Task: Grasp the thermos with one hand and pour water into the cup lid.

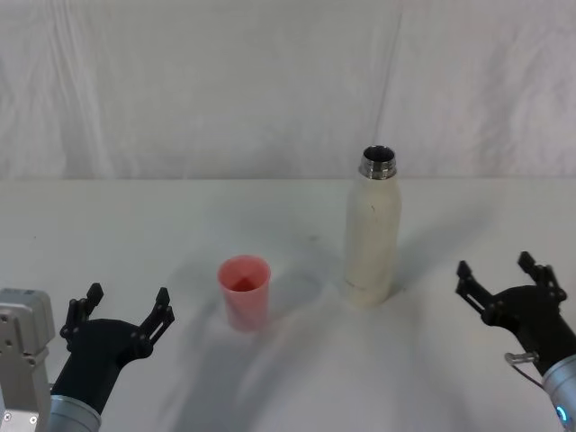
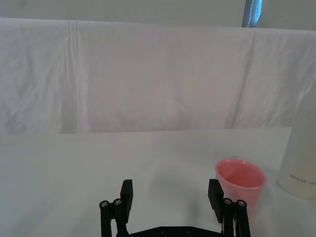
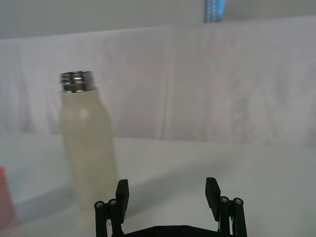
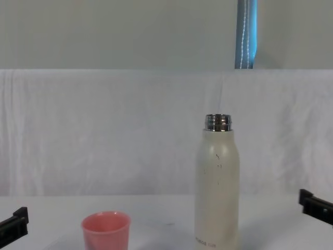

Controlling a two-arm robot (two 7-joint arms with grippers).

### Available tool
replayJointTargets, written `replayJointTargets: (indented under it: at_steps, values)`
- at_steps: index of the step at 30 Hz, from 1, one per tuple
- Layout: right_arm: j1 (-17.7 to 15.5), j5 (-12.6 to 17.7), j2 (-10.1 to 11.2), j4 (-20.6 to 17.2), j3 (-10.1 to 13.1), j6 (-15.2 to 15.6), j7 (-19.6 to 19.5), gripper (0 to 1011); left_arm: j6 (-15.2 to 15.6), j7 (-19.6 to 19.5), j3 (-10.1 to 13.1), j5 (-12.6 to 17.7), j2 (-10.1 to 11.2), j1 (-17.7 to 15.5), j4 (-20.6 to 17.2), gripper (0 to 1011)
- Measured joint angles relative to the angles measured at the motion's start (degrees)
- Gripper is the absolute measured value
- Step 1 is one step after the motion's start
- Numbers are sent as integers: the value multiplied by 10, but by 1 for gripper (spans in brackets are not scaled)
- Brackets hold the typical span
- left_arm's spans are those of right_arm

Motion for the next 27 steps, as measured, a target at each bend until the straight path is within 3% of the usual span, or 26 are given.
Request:
replayJointTargets:
  at_steps: [3, 12, 27]
  values:
    - [-5, -8, -5, 5, 12, -16, -6, 1001, 0, 0, 0, 0, 0, 0, 0, 1001]
    - [-14, -18, -12, 18, 19, -54, 8, 1001, 0, 0, 0, 0, 0, 0, 0, 1001]
    - [-20, -40, -16, 30, -15, -75, 43, 1001, 0, 0, 0, 0, 0, 0, 0, 1001]
